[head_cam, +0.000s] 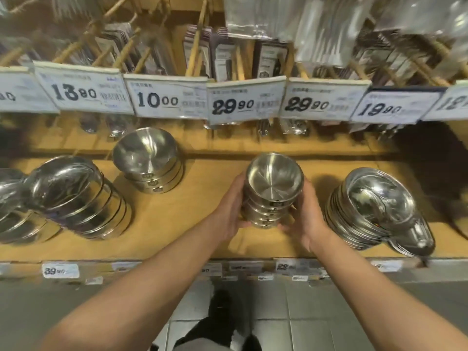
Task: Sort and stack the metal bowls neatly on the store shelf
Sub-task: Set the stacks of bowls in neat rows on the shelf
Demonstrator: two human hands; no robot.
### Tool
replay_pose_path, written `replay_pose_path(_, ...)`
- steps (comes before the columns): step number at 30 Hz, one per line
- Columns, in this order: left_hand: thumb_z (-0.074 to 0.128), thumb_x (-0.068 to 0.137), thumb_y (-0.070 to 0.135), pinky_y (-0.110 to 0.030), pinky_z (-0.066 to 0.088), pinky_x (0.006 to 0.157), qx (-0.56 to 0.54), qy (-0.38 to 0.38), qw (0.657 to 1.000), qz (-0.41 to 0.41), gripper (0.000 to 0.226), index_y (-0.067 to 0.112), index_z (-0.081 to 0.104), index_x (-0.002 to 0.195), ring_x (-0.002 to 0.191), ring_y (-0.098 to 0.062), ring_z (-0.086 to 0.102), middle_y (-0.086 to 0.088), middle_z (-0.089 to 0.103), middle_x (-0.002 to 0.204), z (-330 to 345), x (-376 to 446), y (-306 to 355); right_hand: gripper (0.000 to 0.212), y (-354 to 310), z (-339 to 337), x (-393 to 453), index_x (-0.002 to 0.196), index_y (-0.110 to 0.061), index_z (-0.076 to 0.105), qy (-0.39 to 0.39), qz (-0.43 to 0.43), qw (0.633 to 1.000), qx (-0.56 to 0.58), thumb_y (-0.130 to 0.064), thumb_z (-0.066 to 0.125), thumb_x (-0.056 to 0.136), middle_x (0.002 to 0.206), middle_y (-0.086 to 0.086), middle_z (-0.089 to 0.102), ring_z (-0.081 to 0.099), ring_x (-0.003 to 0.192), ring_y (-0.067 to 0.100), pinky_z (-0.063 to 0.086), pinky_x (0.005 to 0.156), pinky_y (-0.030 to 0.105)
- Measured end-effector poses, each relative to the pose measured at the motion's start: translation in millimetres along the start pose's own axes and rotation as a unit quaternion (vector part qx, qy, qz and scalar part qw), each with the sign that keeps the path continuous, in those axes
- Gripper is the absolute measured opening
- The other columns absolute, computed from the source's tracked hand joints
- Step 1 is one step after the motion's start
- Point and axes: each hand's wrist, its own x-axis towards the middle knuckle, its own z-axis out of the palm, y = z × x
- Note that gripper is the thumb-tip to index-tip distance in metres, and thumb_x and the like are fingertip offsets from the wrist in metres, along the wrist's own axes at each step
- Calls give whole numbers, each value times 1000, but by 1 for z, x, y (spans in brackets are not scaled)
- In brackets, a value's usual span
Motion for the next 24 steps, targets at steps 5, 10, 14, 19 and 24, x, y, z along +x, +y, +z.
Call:
replay_pose_path(5,50,80,82,-50,53,97,-12,25,1000,-7,58,40,64,117,110,-20,61,9,69,114,25,-17,-21,53,8,-21,-21,89,-41,78,-19,17,1000,2,-79,44,76,81,-14,76,59,94,15,52,51,25)
replay_pose_path(10,47,81,80,-28,59,54,-30,28,999,-12,53,37,67,104,99,-19,64,12,78,84,32,-29,-26,56,10,-25,-28,87,-41,79,-14,25,1000,-8,-83,45,73,82,-10,77,60,97,19,52,62,29)
replay_pose_path(14,44,87,75,-26,55,49,-47,23,999,-11,50,32,65,100,95,-21,63,9,78,75,35,-30,-22,58,7,-24,-28,90,-42,78,-16,18,999,-27,-84,45,68,86,-10,77,59,104,20,52,70,33)
replay_pose_path(19,45,89,73,-26,54,48,-56,38,998,-16,48,31,65,100,93,-21,63,0,73,95,33,-24,-20,73,0,-19,-27,113,-38,70,-2,19,999,-33,-84,48,61,115,-6,69,57,111,19,52,70,33)
replay_pose_path(24,46,85,76,-29,58,61,-37,41,998,-14,49,35,62,107,102,-21,64,1,65,112,28,-19,-19,72,-2,-19,-26,125,-39,63,2,8,1000,-24,-81,45,69,124,-9,63,53,116,16,48,75,38)
